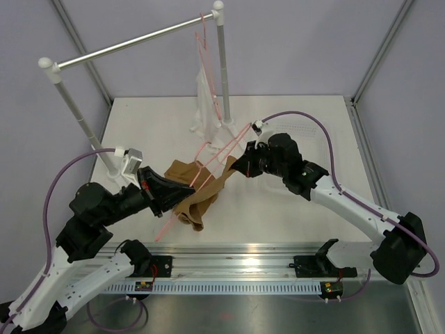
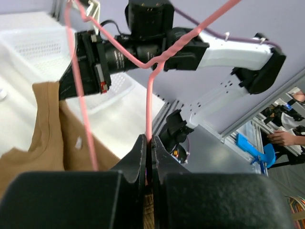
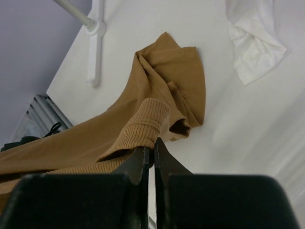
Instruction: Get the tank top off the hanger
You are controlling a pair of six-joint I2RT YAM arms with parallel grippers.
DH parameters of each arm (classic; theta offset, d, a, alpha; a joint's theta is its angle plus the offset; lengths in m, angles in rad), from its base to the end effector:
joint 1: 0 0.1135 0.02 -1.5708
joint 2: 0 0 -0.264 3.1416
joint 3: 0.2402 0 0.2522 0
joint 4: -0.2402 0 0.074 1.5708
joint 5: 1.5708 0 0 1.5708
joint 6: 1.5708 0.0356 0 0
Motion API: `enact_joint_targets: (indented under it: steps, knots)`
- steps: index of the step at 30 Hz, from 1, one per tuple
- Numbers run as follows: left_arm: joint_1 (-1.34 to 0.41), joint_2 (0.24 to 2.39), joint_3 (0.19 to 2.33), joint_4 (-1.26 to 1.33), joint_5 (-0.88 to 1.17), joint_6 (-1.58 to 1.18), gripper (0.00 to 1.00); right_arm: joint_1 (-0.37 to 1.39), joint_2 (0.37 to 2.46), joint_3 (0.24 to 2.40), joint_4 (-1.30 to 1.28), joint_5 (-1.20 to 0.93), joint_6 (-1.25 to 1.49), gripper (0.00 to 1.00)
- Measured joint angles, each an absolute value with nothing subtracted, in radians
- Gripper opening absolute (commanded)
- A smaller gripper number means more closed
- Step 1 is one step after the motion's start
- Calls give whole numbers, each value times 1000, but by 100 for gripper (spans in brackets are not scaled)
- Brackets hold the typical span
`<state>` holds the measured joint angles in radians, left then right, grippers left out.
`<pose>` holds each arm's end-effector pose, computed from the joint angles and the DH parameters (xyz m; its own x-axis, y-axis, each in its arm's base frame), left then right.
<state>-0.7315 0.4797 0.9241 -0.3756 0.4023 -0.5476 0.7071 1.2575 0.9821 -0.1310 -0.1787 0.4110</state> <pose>0.0559 -0.0689 0.4022 -0.4277 -0.2599 -0.8658 0.7996 0.3380 -0.4964 0.2170 0.1937 0.3127 -0.5805 0.0211 -0.8140 -0.5798 0.6912 0.4314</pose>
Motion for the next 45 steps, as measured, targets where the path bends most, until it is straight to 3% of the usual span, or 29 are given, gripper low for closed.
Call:
enact_joint_targets:
  steps: [6, 12, 21, 22, 24, 26, 27, 28, 34, 45]
  knots:
    - [-731, 468, 821, -108, 323, -574, 0, 707, 1174, 942, -67, -275, 464, 0]
    - [-731, 344, 581, 216, 62, -570, 0, 707, 1049, 831, 78, -401, 543, 0]
    - [-731, 326, 611, 277, -262, -506, 0, 707, 1002, 830, -27, -367, 506, 0]
    - [-731, 311, 617, 266, -292, -501, 0, 710, 1006, 830, -33, -367, 501, 2]
    - [-731, 295, 646, 218, -337, -495, 0, 720, 1027, 830, -46, -364, 493, 26]
    - [-731, 297, 709, 127, -371, -497, 0, 741, 1057, 830, -56, -356, 488, 62]
    - [-731, 297, 739, 83, -383, -504, 0, 754, 1074, 830, -60, -354, 485, 94]
    - [-731, 297, 765, 37, -397, -515, 0, 763, 1084, 830, -63, -351, 483, 99]
    - [-731, 358, 906, -297, -501, -607, 0, 801, 1101, 828, -81, -315, 471, 99]
    - [-727, 841, 1336, -628, -591, -617, 0, 805, 1088, 832, -160, -223, 468, 99]
